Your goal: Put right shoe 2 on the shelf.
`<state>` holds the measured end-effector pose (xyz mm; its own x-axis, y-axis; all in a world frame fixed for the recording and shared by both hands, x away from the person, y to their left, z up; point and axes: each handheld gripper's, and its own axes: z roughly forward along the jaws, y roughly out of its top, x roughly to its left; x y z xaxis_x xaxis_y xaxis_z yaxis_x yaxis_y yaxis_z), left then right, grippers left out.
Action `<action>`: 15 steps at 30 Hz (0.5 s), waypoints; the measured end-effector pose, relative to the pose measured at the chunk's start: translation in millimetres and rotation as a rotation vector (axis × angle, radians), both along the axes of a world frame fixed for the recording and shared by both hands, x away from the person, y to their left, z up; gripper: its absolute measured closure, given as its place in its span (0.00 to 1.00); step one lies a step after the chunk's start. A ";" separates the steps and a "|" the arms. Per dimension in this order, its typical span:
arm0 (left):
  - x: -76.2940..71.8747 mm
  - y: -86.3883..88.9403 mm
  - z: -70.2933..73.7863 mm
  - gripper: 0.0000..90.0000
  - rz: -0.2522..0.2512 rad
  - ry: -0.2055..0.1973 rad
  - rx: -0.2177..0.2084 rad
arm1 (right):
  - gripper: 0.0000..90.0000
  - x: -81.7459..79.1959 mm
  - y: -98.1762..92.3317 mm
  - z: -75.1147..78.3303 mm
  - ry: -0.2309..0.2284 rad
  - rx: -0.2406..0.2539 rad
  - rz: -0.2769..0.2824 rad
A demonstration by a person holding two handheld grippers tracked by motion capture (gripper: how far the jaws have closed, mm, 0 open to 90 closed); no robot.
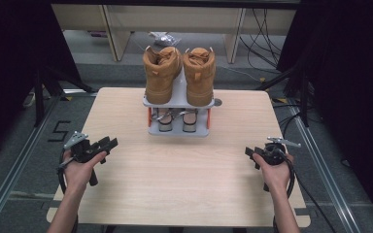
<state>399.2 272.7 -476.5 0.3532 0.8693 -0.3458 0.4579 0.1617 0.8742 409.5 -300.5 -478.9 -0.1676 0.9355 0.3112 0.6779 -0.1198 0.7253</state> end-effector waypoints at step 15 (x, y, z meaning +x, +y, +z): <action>0.8 -0.9 -2.2 0.62 -0.002 0.006 -0.002 | 0.57 -18.3 -0.9 -18.1 -0.030 -0.002 0.003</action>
<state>400.0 271.8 -478.7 0.3530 0.8677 -0.3499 0.4636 0.1626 0.8710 391.2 -301.4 -497.0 -0.1802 0.9356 0.3036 0.6560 -0.1157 0.7459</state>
